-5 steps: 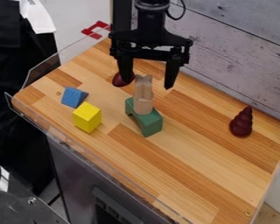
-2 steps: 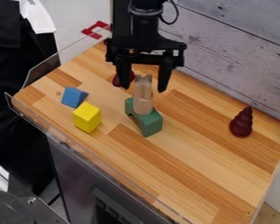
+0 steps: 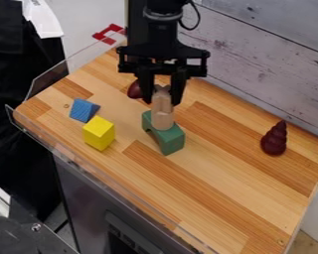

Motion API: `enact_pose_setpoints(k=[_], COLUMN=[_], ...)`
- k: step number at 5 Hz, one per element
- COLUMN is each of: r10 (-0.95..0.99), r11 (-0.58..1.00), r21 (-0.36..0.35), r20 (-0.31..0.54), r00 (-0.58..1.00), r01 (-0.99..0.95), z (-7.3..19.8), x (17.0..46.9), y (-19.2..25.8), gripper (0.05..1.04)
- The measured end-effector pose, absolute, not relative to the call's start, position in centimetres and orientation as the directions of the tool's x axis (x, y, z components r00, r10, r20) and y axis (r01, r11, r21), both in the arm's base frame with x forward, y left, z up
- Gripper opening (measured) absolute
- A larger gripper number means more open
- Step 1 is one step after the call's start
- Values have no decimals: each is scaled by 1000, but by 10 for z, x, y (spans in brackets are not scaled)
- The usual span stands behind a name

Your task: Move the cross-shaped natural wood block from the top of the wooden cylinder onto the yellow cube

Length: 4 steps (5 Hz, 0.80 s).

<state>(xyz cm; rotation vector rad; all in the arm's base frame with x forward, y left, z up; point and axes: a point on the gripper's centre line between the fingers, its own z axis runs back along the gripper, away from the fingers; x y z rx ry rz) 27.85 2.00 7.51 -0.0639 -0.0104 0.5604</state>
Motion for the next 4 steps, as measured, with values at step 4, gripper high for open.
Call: enact_pose_setpoints(k=[4], r10=[293], r11=[956], r21=[-2], r20=[18], r00=[956], r01=[-293], z=[122], x=[235], y=[46], gripper=[438])
